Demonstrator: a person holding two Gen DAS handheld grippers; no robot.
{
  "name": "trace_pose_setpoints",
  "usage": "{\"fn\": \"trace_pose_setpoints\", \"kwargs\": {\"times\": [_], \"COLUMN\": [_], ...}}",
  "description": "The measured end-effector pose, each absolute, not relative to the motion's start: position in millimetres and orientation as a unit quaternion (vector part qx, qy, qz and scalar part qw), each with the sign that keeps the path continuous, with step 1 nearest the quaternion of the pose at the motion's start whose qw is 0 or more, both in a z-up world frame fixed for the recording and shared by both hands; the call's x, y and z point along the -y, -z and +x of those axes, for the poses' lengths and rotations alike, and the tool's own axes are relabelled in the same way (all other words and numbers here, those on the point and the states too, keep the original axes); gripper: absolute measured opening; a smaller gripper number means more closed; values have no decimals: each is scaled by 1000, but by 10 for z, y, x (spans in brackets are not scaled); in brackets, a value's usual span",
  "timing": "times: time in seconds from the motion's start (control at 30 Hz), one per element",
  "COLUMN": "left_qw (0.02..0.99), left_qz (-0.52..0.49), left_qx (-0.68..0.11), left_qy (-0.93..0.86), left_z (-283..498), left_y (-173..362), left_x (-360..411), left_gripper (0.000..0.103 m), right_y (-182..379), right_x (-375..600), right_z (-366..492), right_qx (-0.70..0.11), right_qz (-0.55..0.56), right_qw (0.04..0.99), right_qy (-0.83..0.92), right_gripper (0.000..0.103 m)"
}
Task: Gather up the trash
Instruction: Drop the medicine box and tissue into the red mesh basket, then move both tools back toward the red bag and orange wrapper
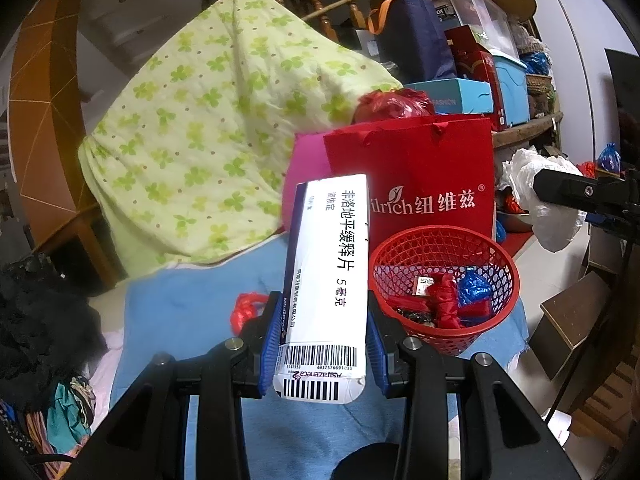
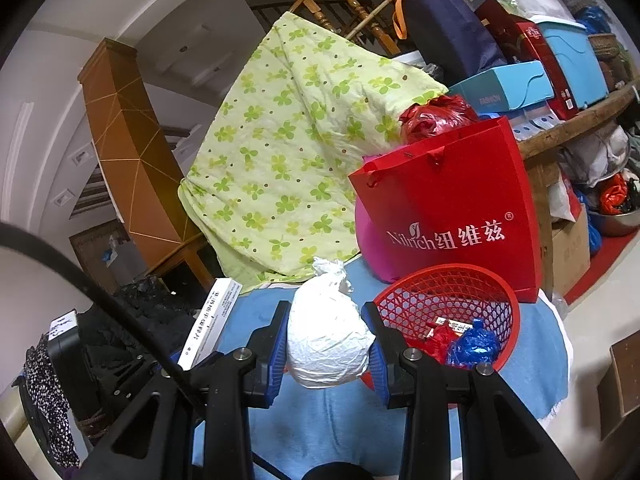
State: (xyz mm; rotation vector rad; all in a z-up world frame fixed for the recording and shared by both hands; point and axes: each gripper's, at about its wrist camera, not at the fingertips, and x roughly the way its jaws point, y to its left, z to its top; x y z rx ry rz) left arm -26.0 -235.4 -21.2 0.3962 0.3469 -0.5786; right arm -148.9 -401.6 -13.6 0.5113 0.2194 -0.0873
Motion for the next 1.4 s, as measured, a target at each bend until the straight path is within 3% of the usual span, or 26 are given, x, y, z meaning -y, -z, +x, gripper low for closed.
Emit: {"fn": "trace_pose_setpoints", "kwargs": {"times": [0.43, 0.77, 0.83, 0.87, 0.9, 1.03, 1.4], "left_qw": [889, 842, 838, 836, 837, 843, 899], "left_qz": [158, 132, 131, 134, 136, 140, 87], "left_qx": [-237, -278, -282, -283, -284, -278, -310], "left_qy": [359, 443, 449, 451, 448, 439, 296], "left_z": [17, 500, 577, 612, 626, 649, 1253], "left_y": [477, 755, 816, 856, 877, 941, 1344], "left_x": [2677, 3398, 3502, 3545, 3543, 3298, 1646], "left_gripper": [40, 44, 49, 52, 52, 53, 57], "right_y": [425, 850, 1004, 1069, 1137, 1198, 498], "right_x": [4439, 5173, 5336, 5396, 5460, 5501, 4491], "right_z": [-1387, -852, -665, -605, -553, -485, -353], "right_qx": [-124, -160, -171, -168, -163, -160, -155], "right_qz": [289, 355, 377, 389, 403, 418, 280], "right_qw": [946, 915, 904, 900, 895, 889, 947], "right_qy": [75, 104, 104, 101, 100, 103, 38], "right_gripper": [38, 40, 51, 63, 66, 66, 66]}}
